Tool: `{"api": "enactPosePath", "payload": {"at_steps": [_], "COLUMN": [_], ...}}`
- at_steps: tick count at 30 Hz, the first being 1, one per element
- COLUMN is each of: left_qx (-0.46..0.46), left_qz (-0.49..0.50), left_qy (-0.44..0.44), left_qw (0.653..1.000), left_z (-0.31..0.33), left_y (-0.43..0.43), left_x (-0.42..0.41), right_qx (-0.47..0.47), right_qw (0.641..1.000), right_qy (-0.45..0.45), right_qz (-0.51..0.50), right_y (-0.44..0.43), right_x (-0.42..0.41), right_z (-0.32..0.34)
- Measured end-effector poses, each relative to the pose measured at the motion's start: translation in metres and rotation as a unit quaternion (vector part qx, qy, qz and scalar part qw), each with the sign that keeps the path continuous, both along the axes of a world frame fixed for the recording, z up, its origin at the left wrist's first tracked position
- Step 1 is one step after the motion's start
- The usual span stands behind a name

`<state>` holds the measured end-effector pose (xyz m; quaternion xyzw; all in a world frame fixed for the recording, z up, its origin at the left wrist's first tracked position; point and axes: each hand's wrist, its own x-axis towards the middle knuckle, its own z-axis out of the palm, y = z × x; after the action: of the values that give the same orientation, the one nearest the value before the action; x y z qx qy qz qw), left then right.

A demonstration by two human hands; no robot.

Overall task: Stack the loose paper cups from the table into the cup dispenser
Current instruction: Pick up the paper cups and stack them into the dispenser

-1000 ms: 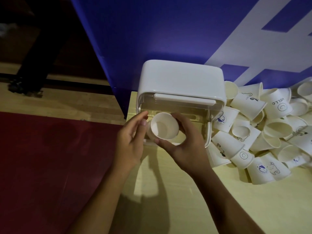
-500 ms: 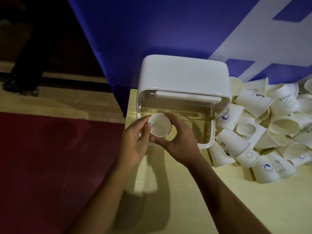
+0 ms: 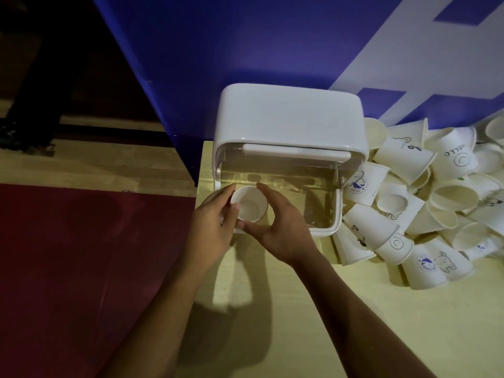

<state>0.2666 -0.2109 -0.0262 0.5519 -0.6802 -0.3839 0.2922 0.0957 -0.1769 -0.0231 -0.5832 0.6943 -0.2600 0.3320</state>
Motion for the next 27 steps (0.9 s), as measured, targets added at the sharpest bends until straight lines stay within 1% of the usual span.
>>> {"api": "enactPosePath", "payload": {"at_steps": [2,4,6,8,9,11,13,15,16,18,21,24,25,27], "left_qx": [-0.007,-0.022,-0.056,-0.09,-0.108,-0.137,-0.132,-0.113,-0.113,-0.135,-0.18,-0.219,-0.235,-0.269], "left_qz": [0.004,0.034,0.063,0.058,0.042,-0.022,-0.109,-0.192,-0.234,-0.317,-0.401,-0.45,-0.454,-0.448], "left_qy": [0.01,0.012,0.027,0.049,0.054,0.048,0.036,-0.001,-0.037,-0.124,-0.205,-0.256,-0.263,-0.258], "left_qw": [1.0,0.999,0.996,0.993,0.992,0.989,0.984,0.975,0.965,0.93,0.875,0.827,0.818,0.813], "left_z": [0.008,0.023,0.042,0.058,0.063,0.068,0.069,0.069,0.066,0.057,0.039,0.022,0.018,0.012], "left_y": [0.005,0.015,0.03,0.044,0.049,0.056,0.056,0.054,0.052,0.047,0.035,0.029,0.029,0.029], "left_x": [-0.002,-0.005,-0.013,-0.028,-0.039,-0.065,-0.097,-0.132,-0.149,-0.182,-0.217,-0.236,-0.239,-0.245], "right_qx": [0.008,-0.001,-0.008,-0.017,-0.025,-0.037,-0.043,-0.051,-0.055,-0.066,-0.07,-0.076,-0.074,-0.068], "right_qw": [1.0,1.0,0.999,0.998,0.996,0.993,0.987,0.979,0.973,0.962,0.95,0.947,0.946,0.943], "right_qy": [-0.018,-0.014,-0.011,-0.009,-0.007,-0.013,-0.026,-0.036,-0.043,-0.054,-0.048,-0.032,-0.031,-0.034], "right_qz": [-0.009,-0.022,-0.038,-0.067,-0.082,-0.114,-0.151,-0.195,-0.22,-0.261,-0.301,-0.311,-0.315,-0.325], "right_y": [0.005,0.017,0.036,0.06,0.073,0.097,0.121,0.143,0.154,0.174,0.201,0.222,0.227,0.235], "right_x": [-0.004,-0.013,-0.026,-0.042,-0.051,-0.07,-0.091,-0.114,-0.125,-0.146,-0.175,-0.198,-0.204,-0.215], "right_z": [0.007,0.015,0.023,0.03,0.034,0.038,0.04,0.04,0.041,0.041,0.04,0.04,0.039,0.038]}}
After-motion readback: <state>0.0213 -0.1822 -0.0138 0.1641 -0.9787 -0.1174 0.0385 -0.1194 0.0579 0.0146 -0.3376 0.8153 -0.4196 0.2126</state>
